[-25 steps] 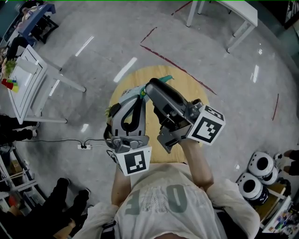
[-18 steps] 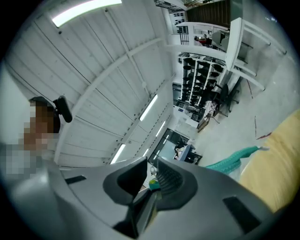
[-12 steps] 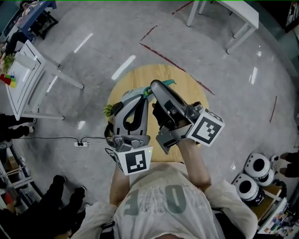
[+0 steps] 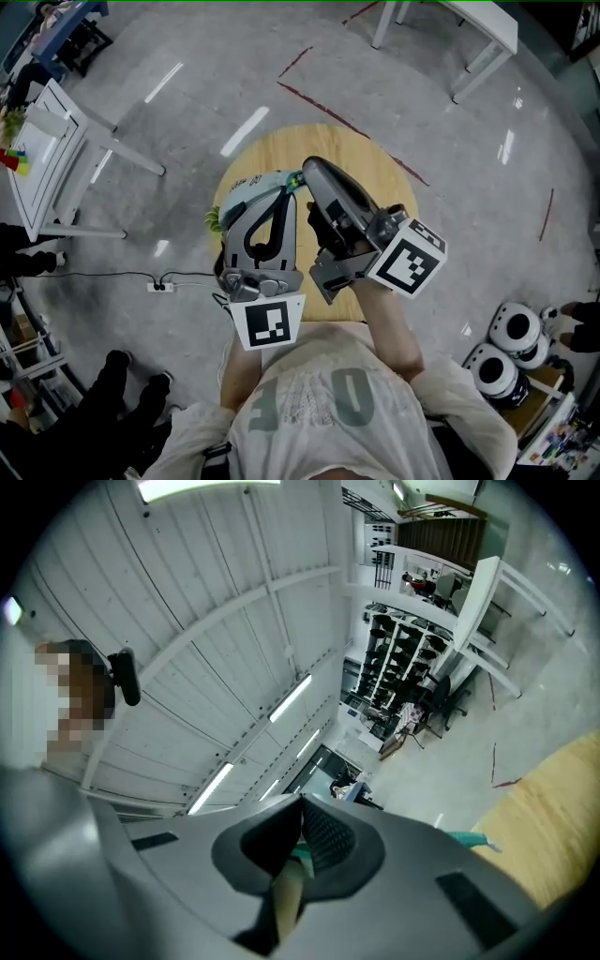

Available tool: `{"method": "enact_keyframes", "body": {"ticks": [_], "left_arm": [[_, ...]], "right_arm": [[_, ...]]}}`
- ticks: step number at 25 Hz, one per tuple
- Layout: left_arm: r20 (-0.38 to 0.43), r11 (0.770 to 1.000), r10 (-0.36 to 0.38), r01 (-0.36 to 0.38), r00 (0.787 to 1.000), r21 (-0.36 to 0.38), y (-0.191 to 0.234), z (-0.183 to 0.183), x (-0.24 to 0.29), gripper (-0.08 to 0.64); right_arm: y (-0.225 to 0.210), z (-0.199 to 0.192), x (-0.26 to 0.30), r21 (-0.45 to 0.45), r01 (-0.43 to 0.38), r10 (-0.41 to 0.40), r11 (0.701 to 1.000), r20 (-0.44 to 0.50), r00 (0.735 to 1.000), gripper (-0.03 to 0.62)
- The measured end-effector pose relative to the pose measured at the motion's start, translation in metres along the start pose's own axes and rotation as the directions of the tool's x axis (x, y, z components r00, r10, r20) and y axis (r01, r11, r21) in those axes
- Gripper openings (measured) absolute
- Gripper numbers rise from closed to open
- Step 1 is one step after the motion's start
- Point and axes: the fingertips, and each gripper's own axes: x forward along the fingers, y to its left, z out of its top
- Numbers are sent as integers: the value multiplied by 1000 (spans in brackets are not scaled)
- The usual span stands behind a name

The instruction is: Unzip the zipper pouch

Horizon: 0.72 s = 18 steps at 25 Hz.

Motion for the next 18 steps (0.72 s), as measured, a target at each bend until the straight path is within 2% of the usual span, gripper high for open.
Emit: {"method": "enact_keyframes", "body": {"ticks": [2, 4, 5, 11, 15, 18], "left_arm": [[14, 998, 15, -14, 1000, -55, 5, 2, -4, 28], [39, 992, 45, -40, 998, -117, 16, 5, -11, 28], [51, 991, 54, -47, 997, -123, 20, 7, -14, 28], [69, 992, 73, -65, 995, -110, 35, 11, -23, 28], [71, 985, 123, -114, 990, -126, 51, 14, -27, 28], [54, 988, 125, -119, 991, -97, 54, 8, -28, 28]], "right_arm": [[-4, 1, -2, -39, 35, -35, 999, 10, 999, 30], [-17, 3, -8, -97, 104, -102, 990, 24, 994, 29], [-23, 3, -12, -108, 127, -124, 986, 31, 992, 29], [-39, 7, -22, -153, 194, -188, 969, 55, 981, 29], [-56, 21, -40, -172, 264, -252, 949, 85, 964, 29], [-66, 26, -51, -164, 287, -274, 944, 97, 957, 29]]}}
